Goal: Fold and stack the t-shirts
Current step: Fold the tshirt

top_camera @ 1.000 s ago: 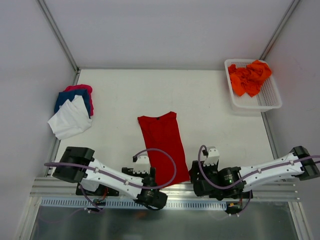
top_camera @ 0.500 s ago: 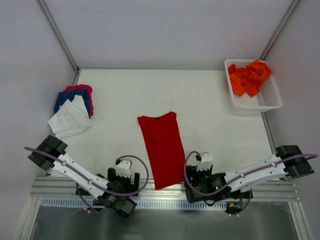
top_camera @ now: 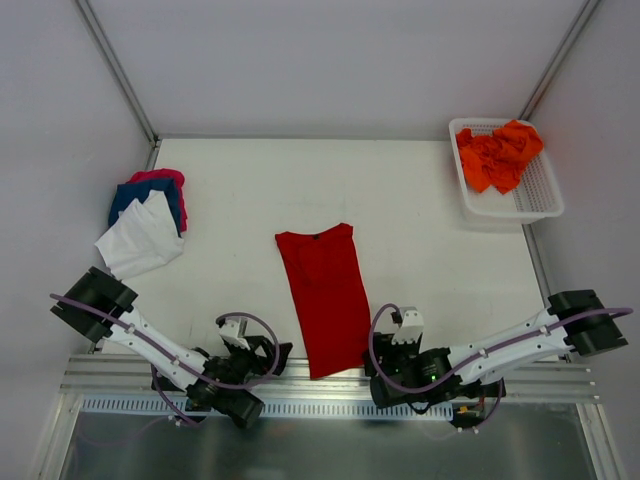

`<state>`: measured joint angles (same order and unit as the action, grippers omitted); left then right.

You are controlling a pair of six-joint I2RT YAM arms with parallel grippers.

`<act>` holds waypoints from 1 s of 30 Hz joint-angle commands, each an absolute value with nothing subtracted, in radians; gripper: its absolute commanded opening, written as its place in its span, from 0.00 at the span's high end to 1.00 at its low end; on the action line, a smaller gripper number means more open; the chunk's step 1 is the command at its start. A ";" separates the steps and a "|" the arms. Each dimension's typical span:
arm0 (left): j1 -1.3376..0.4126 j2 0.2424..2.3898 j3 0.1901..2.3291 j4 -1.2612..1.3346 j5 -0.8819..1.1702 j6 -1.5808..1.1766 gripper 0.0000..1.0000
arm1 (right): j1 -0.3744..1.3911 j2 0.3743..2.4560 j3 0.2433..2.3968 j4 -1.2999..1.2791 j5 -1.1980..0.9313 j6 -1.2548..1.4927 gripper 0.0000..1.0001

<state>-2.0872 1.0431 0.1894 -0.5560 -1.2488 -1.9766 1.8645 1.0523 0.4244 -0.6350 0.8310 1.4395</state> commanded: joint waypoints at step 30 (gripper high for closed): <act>-2.477 1.017 0.112 -0.291 -1.345 -2.566 0.15 | 1.871 0.883 0.379 -0.713 0.982 1.476 0.25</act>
